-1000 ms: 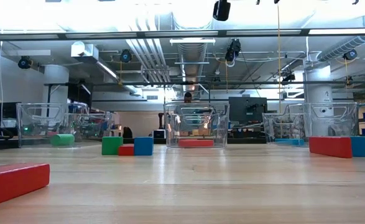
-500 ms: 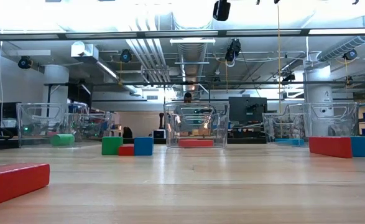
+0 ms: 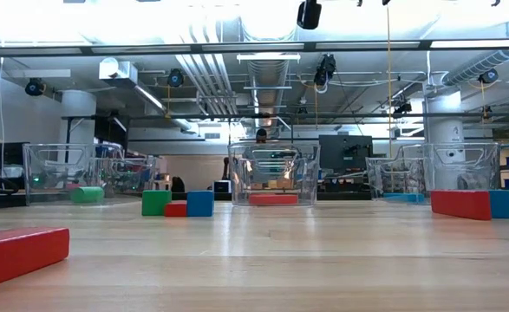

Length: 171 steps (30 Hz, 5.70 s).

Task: Sort blocks
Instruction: Put the green wooden block into the left transparent bin, then put the blue wooden block into the right transparent bin

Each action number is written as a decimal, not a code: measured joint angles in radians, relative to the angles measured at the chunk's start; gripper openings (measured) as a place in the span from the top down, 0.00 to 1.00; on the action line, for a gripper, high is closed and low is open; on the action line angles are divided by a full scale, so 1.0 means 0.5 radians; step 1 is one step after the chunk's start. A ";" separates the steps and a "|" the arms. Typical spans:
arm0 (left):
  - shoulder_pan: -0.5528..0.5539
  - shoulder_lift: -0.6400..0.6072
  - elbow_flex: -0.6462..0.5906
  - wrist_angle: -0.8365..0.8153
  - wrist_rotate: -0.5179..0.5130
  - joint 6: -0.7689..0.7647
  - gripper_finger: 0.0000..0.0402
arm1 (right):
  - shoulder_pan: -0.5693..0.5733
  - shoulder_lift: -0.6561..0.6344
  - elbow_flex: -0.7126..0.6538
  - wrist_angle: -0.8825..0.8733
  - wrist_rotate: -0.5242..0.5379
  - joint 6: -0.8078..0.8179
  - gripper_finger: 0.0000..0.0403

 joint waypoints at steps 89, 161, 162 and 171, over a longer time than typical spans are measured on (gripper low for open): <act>1.598 -0.300 -0.520 -2.690 0.395 -2.723 0.64 | -0.180 -0.008 0.000 -0.478 0.000 -0.168 0.47; -0.156 -0.308 -0.031 -2.326 0.180 -2.352 0.60 | 1.408 0.258 0.772 -2.935 0.524 1.220 0.49; -0.156 -0.308 -0.032 -2.327 0.179 -2.351 0.60 | 1.444 0.284 0.768 -2.955 0.524 1.277 0.49; -0.156 -0.306 -0.043 -2.332 0.158 -2.350 0.60 | 1.634 0.448 0.662 -3.079 0.518 1.691 0.55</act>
